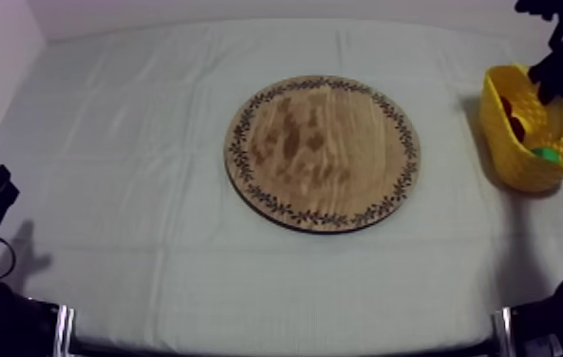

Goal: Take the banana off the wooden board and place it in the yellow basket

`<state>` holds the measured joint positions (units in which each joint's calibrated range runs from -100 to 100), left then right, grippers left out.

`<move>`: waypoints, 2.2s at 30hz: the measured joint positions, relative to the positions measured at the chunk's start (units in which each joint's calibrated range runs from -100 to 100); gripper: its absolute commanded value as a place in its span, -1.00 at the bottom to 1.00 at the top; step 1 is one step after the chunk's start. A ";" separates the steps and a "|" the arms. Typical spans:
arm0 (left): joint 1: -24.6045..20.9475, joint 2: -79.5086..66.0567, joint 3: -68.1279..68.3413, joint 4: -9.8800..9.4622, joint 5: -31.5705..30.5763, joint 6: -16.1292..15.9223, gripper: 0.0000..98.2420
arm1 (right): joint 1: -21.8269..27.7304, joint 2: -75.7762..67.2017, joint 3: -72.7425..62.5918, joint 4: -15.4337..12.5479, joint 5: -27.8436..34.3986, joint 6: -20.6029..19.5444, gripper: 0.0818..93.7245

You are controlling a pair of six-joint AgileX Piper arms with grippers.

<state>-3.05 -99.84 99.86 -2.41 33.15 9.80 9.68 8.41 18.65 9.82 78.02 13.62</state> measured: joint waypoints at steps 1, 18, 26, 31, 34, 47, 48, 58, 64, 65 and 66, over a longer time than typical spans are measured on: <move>0.00 0.00 0.00 0.00 0.00 0.00 -1.00 | -0.10 0.76 0.17 0.02 -0.39 -0.21 -0.15; 0.00 0.00 0.00 0.00 0.00 0.00 -1.00 | -0.11 5.92 -0.55 0.75 -2.66 -2.36 0.73; 0.00 0.00 0.00 0.00 0.00 0.00 -1.00 | 0.16 3.87 0.22 -0.02 -2.70 -2.04 0.43; 0.00 0.00 0.00 0.00 0.00 0.00 -1.00 | 1.04 1.31 0.33 -1.17 -2.79 -1.01 0.15; 0.00 0.00 0.00 0.00 0.00 0.00 -1.00 | 1.00 -1.51 1.54 -2.24 -3.41 -0.41 0.01; 0.00 0.00 0.00 0.00 0.00 0.00 -1.00 | -1.46 -19.89 14.77 -3.22 -11.88 -1.17 -0.61; 0.00 0.00 0.00 0.00 0.00 0.00 -1.00 | -1.50 -21.27 15.95 -3.57 -12.54 -1.01 -0.67; 0.00 0.00 0.00 0.00 0.00 0.00 -1.00 | -2.11 -38.23 29.55 -5.40 -20.91 0.61 -0.97; 0.00 0.00 0.00 0.00 0.00 0.00 -1.00 | -2.56 -48.09 37.42 -7.44 -25.02 -0.80 -0.99; 0.00 0.00 0.00 0.00 0.00 0.00 -1.00 | -2.75 -49.71 38.66 -7.68 -26.16 -1.31 -0.99; 0.00 0.00 0.00 0.00 0.00 0.00 -1.00 | -2.86 -51.34 39.91 -8.02 -27.17 -1.73 -0.99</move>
<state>-3.05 -99.84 99.86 -2.41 33.15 9.80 6.82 -42.93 58.56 1.81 50.85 11.89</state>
